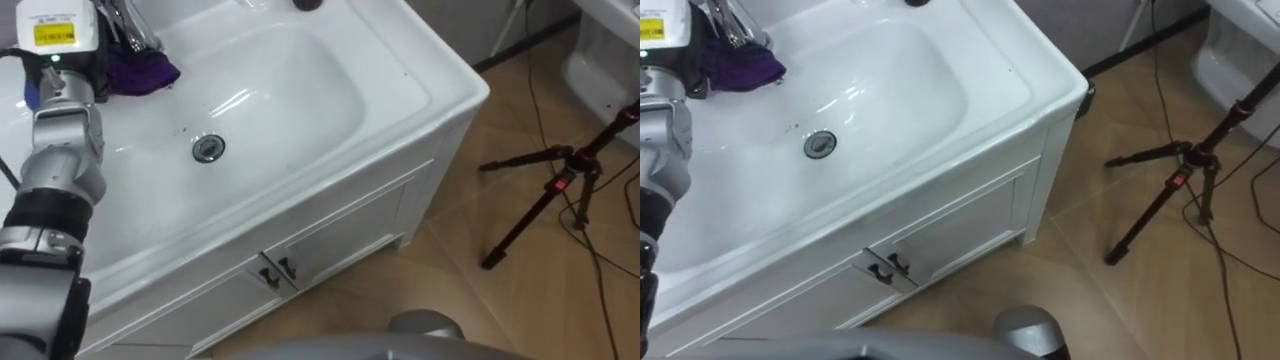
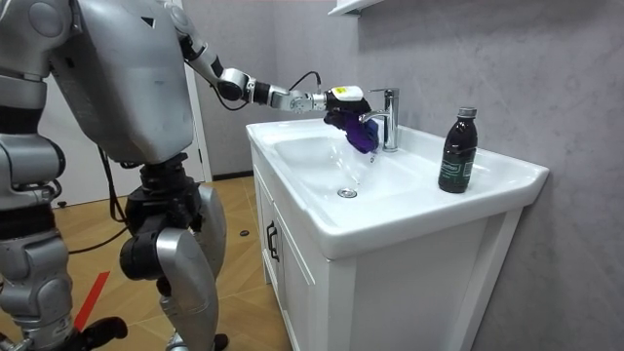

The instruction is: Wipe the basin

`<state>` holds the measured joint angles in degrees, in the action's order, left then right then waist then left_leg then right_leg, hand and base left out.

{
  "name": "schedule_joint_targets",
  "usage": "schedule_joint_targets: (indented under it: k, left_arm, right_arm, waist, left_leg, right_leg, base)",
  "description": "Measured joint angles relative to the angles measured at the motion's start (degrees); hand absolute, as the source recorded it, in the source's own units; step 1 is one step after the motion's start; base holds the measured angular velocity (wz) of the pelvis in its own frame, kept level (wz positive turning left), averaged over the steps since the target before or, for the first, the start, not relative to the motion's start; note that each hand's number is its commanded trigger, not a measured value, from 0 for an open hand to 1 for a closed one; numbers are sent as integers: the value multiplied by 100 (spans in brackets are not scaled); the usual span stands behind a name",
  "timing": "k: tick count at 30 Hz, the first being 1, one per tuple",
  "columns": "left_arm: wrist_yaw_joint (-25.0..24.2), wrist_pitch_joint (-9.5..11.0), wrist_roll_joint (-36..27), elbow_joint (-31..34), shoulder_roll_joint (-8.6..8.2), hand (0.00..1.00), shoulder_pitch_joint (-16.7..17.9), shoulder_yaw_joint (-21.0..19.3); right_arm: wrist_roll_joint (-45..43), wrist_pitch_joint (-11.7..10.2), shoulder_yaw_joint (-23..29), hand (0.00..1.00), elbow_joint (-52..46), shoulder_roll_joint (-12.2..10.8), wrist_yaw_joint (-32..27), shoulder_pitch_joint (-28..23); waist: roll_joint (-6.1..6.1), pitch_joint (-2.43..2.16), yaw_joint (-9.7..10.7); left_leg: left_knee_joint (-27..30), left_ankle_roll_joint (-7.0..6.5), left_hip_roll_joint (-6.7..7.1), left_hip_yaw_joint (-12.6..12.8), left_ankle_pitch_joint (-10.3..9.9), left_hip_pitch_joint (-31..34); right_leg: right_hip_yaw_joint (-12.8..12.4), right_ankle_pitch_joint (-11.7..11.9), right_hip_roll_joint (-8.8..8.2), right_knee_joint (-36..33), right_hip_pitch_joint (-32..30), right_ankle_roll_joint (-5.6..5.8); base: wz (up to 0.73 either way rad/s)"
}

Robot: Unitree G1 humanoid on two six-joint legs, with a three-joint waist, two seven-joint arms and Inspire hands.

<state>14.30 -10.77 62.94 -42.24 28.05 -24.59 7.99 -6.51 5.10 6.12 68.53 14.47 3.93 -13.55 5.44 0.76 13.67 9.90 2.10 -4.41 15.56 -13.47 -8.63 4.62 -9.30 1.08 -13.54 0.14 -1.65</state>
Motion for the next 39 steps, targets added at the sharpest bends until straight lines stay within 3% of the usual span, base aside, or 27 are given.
schedule_joint_targets:
  k: [5, 14, 16, 22, 28, 39]
  left_arm:
    - [-295, -30, -117, -300, -287, 100, 2, 0]
    - [-390, -54, -257, -298, -519, 100, 63, -104]
    - [-389, -55, -552, -299, -551, 100, 71, -97]
    - [-404, -59, -976, -300, -756, 100, 84, -93]
    - [-609, -46, -1110, -300, -969, 100, 137, -92]
    - [-768, -160, -1713, -310, -1017, 100, 139, -100]
  right_arm:
    - [117, 50, -40, 0, 1, -1, 1, -1]
    - [144, 125, -38, 0, 25, -3, 3, 4]
    - [148, 127, -46, 0, 24, -8, -1, 4]
    - [128, 128, -174, 0, 31, -72, 66, 6]
    - [127, 205, -171, 0, 32, -86, 127, 0]
    - [141, 273, -34, 0, 12, -87, 78, -68]
  waist:
    - [3, -4, -34]
    - [1, -56, -126]
    - [-35, -64, -116]
    - [-196, 10, -21]
    - [-220, -3, 39]
    - [-204, -33, 195]
  left_leg:
    - [-2, 0, -2, 1, 0, 5]
    - [11, 0, 0, -5, 0, -6]
    - [12, 0, 0, -15, 0, -11]
    - [8, 0, 2, 0, 0, 0]
    - [0, 0, 13, 17, 0, 15]
    - [71, 0, 2, 35, 0, -7]
  right_leg:
    - [-10, 0, 6, -6, -28, -1]
    - [-76, 0, 20, -14, -39, -1]
    - [-73, 0, 15, -26, -33, -1]
    - [-60, -3, 11, -53, -44, 1]
    - [-130, -5, 16, -120, -130, 3]
    - [-125, -2, 19, -121, -103, -8]
  base:
    - [0]
    - [-3]
    - [0]
    - [3]
    - [-6]
    - [-2]
